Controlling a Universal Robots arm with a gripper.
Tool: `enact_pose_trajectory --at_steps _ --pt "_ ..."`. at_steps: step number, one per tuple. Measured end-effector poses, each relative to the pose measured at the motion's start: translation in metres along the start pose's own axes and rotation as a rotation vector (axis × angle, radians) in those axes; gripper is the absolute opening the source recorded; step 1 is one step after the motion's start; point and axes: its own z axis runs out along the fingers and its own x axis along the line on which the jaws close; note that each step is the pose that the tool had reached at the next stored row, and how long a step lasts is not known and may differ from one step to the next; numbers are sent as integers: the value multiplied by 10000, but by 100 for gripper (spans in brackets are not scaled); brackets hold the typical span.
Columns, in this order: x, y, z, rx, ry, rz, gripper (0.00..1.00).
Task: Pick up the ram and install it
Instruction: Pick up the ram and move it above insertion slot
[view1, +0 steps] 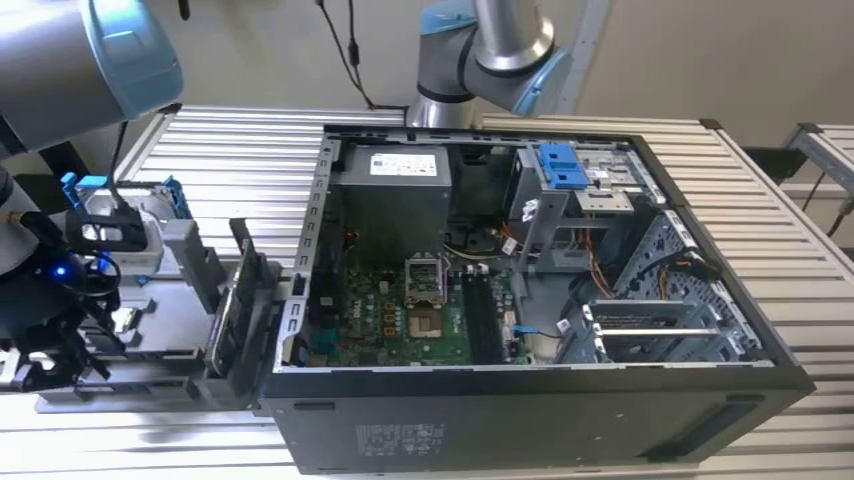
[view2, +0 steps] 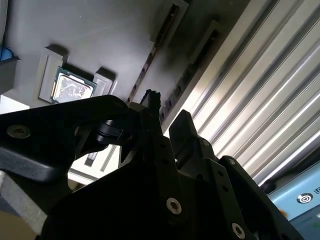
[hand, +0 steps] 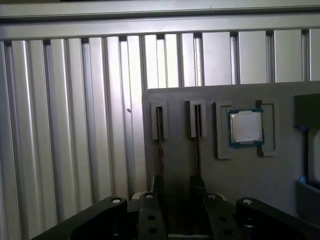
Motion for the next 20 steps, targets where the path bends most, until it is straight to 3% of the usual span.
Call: enact_pose_trajectory --at_steps 6,11,17,20 --pt "48 9 75 1 -2 -1 36" --pt "77 55 139 4 -27 -3 36" --pt "83 105 201 238 -43 -72 36" --pt "85 105 242 279 -46 -147 36"
